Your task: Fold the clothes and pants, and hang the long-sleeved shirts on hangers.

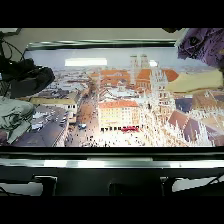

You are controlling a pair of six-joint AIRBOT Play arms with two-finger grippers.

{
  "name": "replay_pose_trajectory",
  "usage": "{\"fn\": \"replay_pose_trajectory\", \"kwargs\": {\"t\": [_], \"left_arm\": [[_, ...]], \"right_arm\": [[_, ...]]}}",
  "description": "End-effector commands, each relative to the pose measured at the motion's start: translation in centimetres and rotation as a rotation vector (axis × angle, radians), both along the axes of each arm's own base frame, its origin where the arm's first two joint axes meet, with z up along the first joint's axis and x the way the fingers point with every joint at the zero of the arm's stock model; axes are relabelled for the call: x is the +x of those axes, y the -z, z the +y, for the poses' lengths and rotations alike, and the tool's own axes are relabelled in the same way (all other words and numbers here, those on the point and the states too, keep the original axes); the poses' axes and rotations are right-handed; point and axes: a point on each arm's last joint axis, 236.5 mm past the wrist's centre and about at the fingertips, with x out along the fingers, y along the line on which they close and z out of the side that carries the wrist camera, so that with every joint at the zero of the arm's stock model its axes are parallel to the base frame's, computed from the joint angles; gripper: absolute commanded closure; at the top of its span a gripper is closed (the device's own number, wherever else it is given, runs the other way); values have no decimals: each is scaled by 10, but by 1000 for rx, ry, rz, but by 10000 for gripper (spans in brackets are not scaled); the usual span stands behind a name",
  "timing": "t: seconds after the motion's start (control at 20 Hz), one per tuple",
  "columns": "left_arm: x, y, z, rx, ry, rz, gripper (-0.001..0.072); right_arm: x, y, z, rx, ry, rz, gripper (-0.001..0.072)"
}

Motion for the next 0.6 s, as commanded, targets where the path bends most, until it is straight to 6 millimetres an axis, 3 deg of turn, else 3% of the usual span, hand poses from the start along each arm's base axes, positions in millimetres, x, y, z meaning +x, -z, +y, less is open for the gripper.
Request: {"fn": "replay_pose_trajectory", "kwargs": {"t": [0.0, 0.1, 0.25, 0.4, 0.55], "left_arm": [[1, 4, 0, 0, 1, 8, 692], [2, 6, 0, -1, 1, 12, 692], [2, 7, 0, -1, 1, 14, 692], [2, 8, 0, -2, 1, 16, 692], [2, 8, -2, -2, 6, 16, 692]], "right_arm": [[-86, 43, -68, -36, 161, 255, 683], [-131, 65, -86, -22, 235, 346, 684], [-198, 98, -89, 24, 332, 435, 685], [-257, 129, -73, 65, 415, 473, 684], [-298, 160, -46, 99, 449, 530, 684]]}}
